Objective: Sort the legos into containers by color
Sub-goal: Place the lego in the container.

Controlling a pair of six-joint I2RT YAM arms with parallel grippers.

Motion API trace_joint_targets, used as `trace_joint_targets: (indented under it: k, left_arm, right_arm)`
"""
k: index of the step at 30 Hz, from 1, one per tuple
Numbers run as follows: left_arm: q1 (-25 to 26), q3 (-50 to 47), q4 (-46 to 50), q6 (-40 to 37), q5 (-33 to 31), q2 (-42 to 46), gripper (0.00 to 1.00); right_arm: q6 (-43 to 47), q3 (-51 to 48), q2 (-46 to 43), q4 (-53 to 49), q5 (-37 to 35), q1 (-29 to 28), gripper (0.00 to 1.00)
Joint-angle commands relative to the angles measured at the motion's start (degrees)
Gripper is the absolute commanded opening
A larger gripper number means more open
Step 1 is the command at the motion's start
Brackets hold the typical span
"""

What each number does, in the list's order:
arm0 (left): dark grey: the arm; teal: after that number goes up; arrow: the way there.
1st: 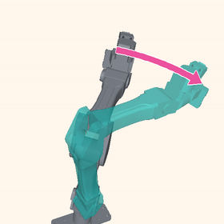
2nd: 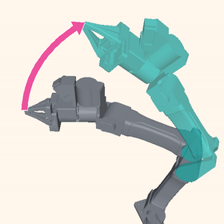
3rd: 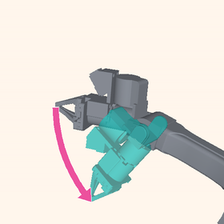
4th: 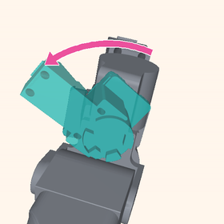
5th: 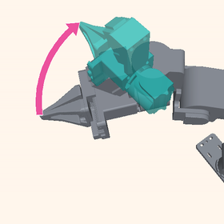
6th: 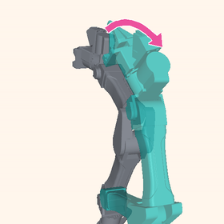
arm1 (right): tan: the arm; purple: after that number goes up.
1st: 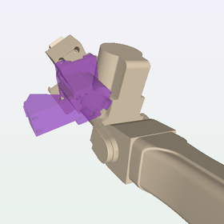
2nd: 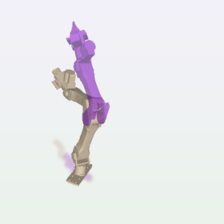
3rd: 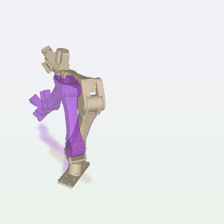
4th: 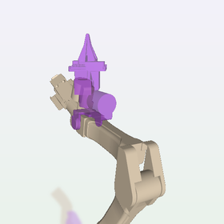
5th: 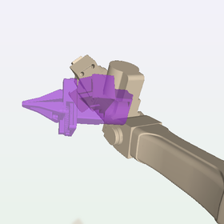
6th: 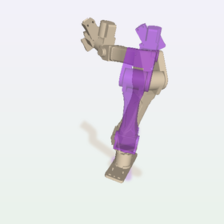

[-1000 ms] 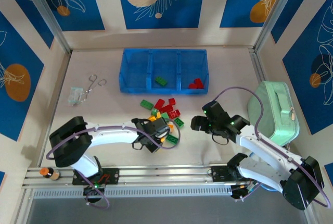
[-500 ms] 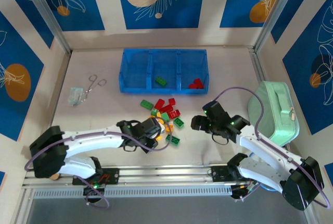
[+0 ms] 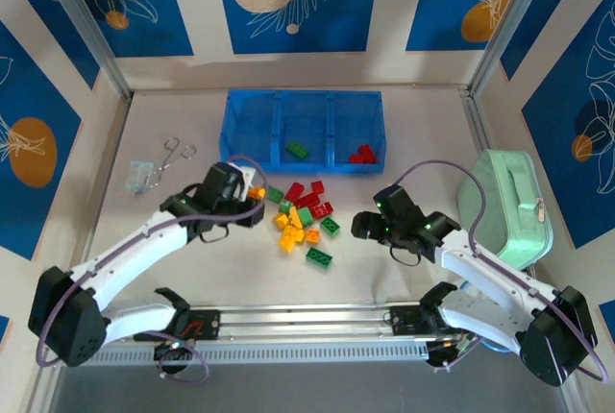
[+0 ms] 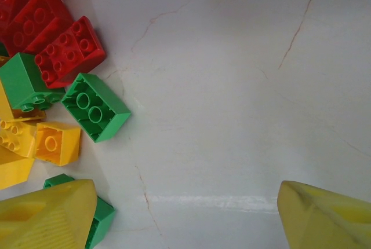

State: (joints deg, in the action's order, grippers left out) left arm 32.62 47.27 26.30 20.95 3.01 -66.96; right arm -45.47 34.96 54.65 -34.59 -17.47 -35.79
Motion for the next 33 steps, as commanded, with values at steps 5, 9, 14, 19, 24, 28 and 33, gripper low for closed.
trace_joint_targets:
  k: [5,9,14,19,24,28,33]
  left_arm:
    - [-8.61,12.29,-5.74,0.11,3.59,-13.98,0.27]
    - [-11.90,20.04,-4.67,-1.55,3.59,-23.04,0.27]
    - [-14.18,29.06,-2.18,-2.74,3.42,-32.26,0.29]
    - [-15.22,37.46,1.48,-2.84,2.43,-38.24,0.38]
    - [-15.24,40.39,1.74,-2.49,1.92,-39.56,0.58]
    - [-15.21,42.26,3.11,-2.44,1.54,-38.91,0.64]
    - [-15.08,37.79,1.05,-1.49,2.25,-32.23,0.66]
  right_arm:
    - [-0.95,-0.32,-0.41,-0.57,1.56,-0.90,0.82]
    - [-1.63,-0.52,-0.41,-0.30,1.74,-1.67,0.82]
    - [-1.57,0.04,-0.40,-1.00,1.35,-2.26,0.82]
    - [-1.02,1.36,-0.31,-2.35,1.15,-2.35,0.82]
    - [-0.67,2.38,-0.41,-3.62,0.69,-2.44,0.82]
    - [-0.32,2.96,-0.42,-3.94,0.75,-2.53,0.82]
    - [0.55,3.83,0.06,-3.91,0.88,-2.79,0.82]
